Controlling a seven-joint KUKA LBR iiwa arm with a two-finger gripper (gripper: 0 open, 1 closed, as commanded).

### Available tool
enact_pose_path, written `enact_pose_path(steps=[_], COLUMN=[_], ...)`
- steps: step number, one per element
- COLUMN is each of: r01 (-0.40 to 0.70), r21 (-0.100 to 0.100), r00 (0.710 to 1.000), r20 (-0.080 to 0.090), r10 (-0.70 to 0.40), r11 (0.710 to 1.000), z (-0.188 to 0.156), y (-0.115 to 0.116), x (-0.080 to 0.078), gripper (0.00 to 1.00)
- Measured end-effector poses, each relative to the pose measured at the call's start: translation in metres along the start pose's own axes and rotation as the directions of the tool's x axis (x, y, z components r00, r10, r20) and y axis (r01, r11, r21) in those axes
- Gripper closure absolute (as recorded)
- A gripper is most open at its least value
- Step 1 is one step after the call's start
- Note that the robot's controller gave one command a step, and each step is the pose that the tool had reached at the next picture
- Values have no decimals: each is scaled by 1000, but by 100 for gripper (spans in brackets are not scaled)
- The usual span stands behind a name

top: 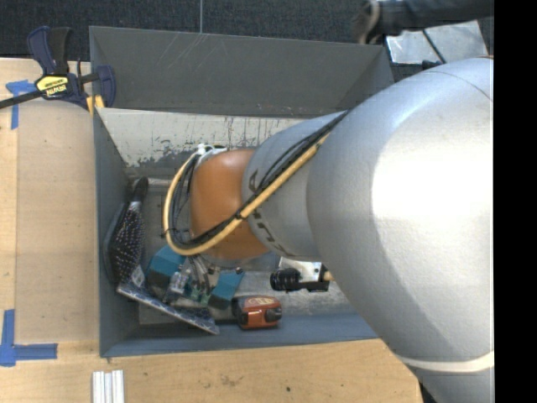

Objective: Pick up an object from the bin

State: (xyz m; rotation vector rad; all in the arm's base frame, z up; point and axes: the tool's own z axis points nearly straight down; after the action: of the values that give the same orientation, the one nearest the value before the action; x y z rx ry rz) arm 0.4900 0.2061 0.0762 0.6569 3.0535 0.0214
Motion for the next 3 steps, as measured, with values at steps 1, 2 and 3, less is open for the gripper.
enact_pose_path(steps=[1, 2, 3], r01=[0, 0, 1], r21=[0, 3, 15], r00=[1000, 1000, 1000], r20=[0, -3, -12], r10=[0, 0, -1], r11=[1000, 1000, 1000], z=[0, -2, -12], y=[0, 0, -3], x=[0, 0, 2], gripper=[100, 100, 100])
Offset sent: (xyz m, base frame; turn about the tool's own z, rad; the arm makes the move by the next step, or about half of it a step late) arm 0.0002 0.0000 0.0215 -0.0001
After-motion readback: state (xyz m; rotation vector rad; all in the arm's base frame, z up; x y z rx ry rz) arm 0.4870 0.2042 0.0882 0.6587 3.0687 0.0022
